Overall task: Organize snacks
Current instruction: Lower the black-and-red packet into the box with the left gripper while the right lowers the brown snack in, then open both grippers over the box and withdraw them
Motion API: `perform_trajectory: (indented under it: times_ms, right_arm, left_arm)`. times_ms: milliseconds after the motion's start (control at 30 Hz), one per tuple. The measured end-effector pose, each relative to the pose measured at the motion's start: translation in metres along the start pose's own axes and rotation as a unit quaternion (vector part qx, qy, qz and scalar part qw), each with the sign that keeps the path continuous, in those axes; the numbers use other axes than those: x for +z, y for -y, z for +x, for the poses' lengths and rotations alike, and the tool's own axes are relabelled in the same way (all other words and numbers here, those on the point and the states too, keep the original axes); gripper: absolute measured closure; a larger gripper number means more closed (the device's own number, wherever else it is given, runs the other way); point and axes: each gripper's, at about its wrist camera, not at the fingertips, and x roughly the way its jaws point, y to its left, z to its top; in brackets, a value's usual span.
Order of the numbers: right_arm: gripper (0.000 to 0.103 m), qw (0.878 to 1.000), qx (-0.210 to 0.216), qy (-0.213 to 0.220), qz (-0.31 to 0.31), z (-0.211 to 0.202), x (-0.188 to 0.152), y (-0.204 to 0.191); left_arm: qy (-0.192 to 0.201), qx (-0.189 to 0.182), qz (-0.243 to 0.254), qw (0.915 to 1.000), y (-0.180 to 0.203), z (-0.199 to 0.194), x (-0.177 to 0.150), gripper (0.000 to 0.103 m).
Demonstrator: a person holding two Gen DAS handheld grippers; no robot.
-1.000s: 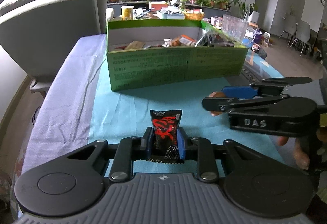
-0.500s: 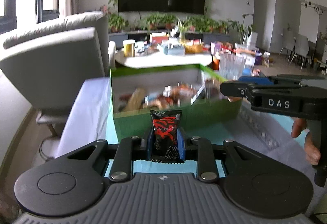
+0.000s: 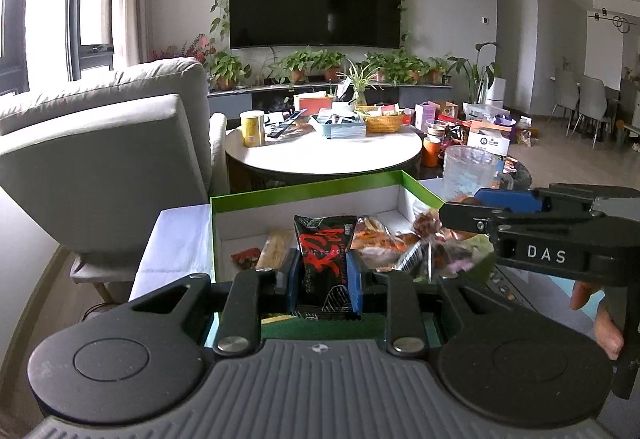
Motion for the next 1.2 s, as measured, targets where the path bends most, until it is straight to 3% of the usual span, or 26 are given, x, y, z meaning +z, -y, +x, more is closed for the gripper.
perform_trajectory:
  times_ms: [633,700,1200]
  right_arm:
    - [0.058,0.999,-0.015,-0.037,0.033,0.063,0.000,0.022]
    - [0.057,0.998,-0.019,-0.047,0.038,0.067,-0.002,0.024]
    - [0.057,0.997,-0.017,-0.048,0.054,0.055,-0.006,0.024]
  left_arm:
    - [-0.031,0.022,-0.020,0.9991,-0.012,0.074,0.004,0.079]
    - [-0.034,0.034,-0.020,0.9987,-0.010,0.080,0.003,0.069]
    - [-0.026,0.051,-0.015,0.9983,-0.003,0.063,0.004,0.057]
